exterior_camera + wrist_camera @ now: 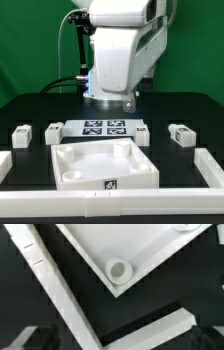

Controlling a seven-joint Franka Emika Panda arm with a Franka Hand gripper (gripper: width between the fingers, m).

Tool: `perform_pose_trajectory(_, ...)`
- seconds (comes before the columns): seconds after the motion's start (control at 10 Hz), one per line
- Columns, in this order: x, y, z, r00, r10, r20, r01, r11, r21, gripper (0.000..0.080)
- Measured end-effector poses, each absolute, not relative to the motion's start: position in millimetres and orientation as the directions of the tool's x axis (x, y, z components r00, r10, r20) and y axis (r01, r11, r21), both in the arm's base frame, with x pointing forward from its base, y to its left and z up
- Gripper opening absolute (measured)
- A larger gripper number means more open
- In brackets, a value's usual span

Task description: Assemble one leg

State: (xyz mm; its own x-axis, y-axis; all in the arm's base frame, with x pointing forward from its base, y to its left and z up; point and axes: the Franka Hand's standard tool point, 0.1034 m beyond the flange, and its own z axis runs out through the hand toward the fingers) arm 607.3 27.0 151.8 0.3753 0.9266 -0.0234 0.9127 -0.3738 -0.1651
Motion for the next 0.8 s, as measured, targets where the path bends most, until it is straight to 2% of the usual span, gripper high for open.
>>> perform_pose_trajectory(0.4,607,26,150.0,0.366,0.930,-0.017,0.918,-0.364,-0.157,0.0650)
perform_pose_trajectory(0.5,600,17,140.4,0.316,0.949,0.011,0.942,-0.313,-0.119,0.0650)
perform_pose_trajectory(0.6,581,5,129.1,0.263,0.964,0.038,0.961,-0.258,-0.102,0.0650)
perform_pose_trajectory(0.7,564,-9,118.2,0.221,0.974,0.054,0.971,-0.215,-0.101,0.0650)
perform_pose_trajectory(0.8,556,-23,109.6,0.165,0.984,0.070,0.984,-0.159,-0.084,0.0650)
